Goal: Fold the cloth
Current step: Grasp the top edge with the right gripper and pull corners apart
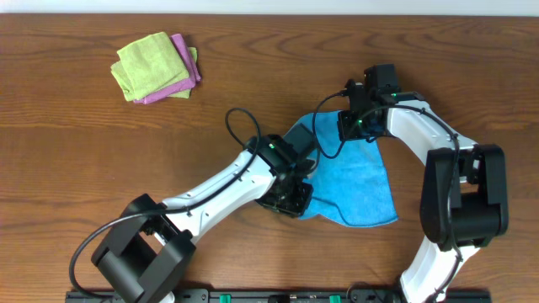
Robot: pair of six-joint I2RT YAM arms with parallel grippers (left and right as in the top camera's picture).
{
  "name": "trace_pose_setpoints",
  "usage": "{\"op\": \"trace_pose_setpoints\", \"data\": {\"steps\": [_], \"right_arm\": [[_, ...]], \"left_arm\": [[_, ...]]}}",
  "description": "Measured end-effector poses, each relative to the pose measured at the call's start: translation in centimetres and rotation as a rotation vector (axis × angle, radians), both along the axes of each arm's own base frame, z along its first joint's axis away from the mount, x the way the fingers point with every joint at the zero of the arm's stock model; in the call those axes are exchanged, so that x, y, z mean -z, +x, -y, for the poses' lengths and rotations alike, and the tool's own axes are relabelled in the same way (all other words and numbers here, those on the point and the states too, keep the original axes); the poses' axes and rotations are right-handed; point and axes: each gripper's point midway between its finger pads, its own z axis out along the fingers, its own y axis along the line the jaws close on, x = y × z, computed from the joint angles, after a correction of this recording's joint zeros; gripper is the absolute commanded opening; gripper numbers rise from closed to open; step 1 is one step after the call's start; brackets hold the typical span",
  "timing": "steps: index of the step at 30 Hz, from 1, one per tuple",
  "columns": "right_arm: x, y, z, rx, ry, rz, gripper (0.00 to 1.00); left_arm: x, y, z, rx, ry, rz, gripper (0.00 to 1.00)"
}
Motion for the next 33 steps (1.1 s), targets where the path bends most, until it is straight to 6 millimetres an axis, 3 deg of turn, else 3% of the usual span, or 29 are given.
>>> {"op": "trace_pose_setpoints", "data": {"steps": [16,18,20,21,27,33], "right_arm": [[0.2,0.2,0.9,0.015,-0.051,0.006,0.01],[0.2,0.2,1.0,0.017,-0.058,0.007,0.01],[0.3,0.2,1.2,0.020,-0.069,0.008,0.01],[0.3,0.2,1.3,0.022,-0.074,0.009,0.01],[0.4,0.0,1.5,0.025,-0.086,-0.001,0.01],[0.5,-0.1,1.6,0.026,-0.092,-0.007,0.01]], "left_arm": [[0.6,-2.1,-2.5,-0.012,0.122,-0.080,0.06],[0.8,-2.2,-3.6,-0.029,0.180,-0.079,0.26],[1.1,-2.0,-4.4,-0.033,0.224,-0.059,0.63],[1.3,-1.7,-4.7,-0.045,0.244,-0.042,0.97],[1.8,1.5,-4.8,-0.110,0.230,0.054,0.95],[1.5,7.8,-4.8,-0.244,0.117,0.179,0.95]]}}
